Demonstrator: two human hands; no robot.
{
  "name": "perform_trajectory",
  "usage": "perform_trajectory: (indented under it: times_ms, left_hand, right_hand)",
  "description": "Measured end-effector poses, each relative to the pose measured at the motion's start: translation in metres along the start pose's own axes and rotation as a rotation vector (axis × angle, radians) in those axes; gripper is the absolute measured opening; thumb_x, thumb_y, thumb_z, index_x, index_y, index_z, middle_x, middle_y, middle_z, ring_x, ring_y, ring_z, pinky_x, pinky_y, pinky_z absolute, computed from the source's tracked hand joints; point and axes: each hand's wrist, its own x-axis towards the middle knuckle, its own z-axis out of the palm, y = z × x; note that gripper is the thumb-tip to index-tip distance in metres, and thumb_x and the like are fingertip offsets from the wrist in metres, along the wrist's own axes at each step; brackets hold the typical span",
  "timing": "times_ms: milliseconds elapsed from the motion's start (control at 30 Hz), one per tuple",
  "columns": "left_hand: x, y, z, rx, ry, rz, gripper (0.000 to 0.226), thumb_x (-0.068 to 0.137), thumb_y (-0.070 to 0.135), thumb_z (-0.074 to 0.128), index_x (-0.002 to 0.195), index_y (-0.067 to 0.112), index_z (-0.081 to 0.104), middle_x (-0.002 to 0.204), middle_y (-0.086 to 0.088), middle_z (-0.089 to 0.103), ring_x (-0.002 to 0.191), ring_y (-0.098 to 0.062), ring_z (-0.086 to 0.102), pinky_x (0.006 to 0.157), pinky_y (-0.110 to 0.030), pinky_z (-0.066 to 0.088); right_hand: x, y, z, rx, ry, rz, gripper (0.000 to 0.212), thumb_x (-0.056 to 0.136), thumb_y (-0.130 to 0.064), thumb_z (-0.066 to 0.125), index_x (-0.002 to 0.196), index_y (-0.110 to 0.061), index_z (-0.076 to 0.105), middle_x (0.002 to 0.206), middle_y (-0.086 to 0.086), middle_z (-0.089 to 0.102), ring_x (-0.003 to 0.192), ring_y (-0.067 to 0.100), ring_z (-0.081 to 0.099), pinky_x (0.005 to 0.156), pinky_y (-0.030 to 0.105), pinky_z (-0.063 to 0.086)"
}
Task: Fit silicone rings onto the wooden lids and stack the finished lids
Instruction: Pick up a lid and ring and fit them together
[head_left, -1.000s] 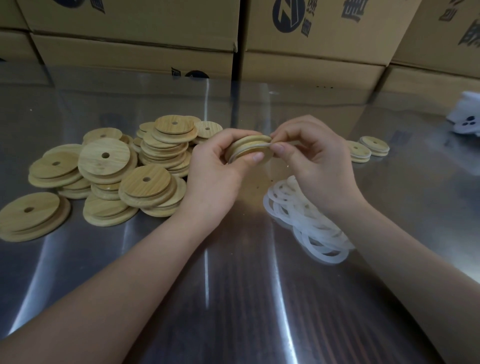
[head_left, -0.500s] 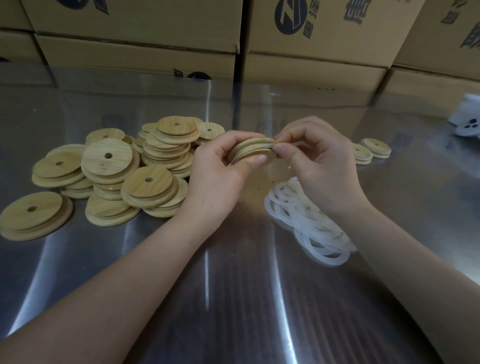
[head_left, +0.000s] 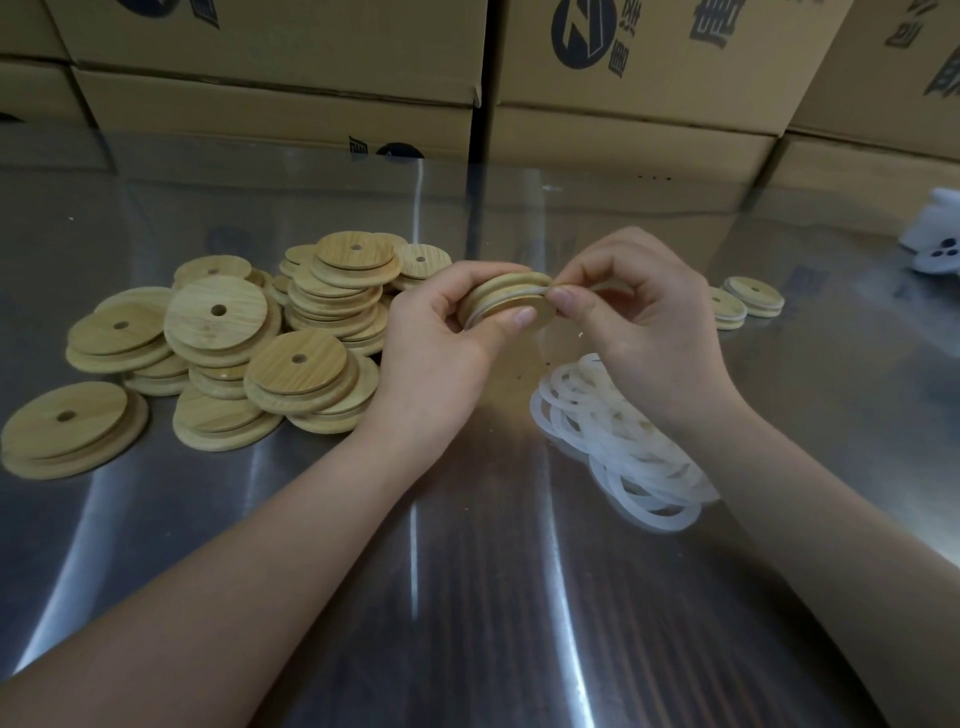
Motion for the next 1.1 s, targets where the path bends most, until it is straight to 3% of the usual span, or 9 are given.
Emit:
perform_trajectory:
  times_ms: [333,600,700,867,1100]
  left_hand:
    - [-0.0015,-0.0006,-0.0001,-0.011,-0.016,-0.041,0.025,0.084,0.006,0.073,0.098,0.028,0.071,0.092,0.011,0.073,0.094,-0.01,0.069,0.088,-0.044,0.058]
    - [-0.0026,-0.0002,0.0001,-0.092,-0.023,-0.126,0.026,0.087,0.005,0.07,0.095,0.029,0.071,0.095,0.005,0.074,0.096,-0.015,0.07,0.08,-0.04,0.061]
    - [-0.0024,0.0,-0.0003,-0.13,-0.009,-0.162,0.024,0.087,0.005,0.069,0.095,0.028,0.072,0.098,0.001,0.074,0.097,-0.017,0.071,0.079,-0.04,0.061]
    - [-0.0022,0.0003,0.0,-0.167,-0.008,-0.201,0.022,0.088,0.005,0.068,0.095,0.025,0.072,0.099,-0.001,0.074,0.097,-0.018,0.071,0.076,-0.037,0.061]
    - [-0.0026,0.0009,0.0009,-0.173,-0.008,-0.219,0.02,0.089,0.005,0.068,0.097,0.023,0.071,0.1,-0.002,0.074,0.096,-0.017,0.072,0.076,-0.035,0.061]
  right_hand:
    - [0.0016,0.0027,-0.0018,0.002,-0.064,0.01,0.006,0.086,-0.005,0.069,0.084,-0.01,0.068,0.081,-0.011,0.058,0.076,0.015,0.061,0.071,0.03,0.051]
    - [0.0047,0.0072,-0.0058,0.182,-0.166,0.151,0.008,0.09,-0.004,0.066,0.087,-0.012,0.067,0.089,0.007,0.063,0.077,0.021,0.064,0.075,0.036,0.056]
    - [0.0057,0.0078,-0.0064,0.23,-0.178,0.2,0.014,0.09,-0.004,0.065,0.087,-0.017,0.067,0.088,0.006,0.065,0.076,0.019,0.063,0.076,0.036,0.056]
    - [0.0066,0.0079,-0.0065,0.268,-0.193,0.257,0.018,0.09,-0.002,0.065,0.085,-0.019,0.067,0.079,-0.004,0.067,0.071,0.012,0.063,0.071,0.025,0.053]
    - [0.007,0.0093,-0.0061,0.171,-0.215,0.264,0.021,0.091,-0.005,0.065,0.081,-0.024,0.063,0.076,-0.007,0.064,0.068,0.011,0.063,0.071,0.025,0.053]
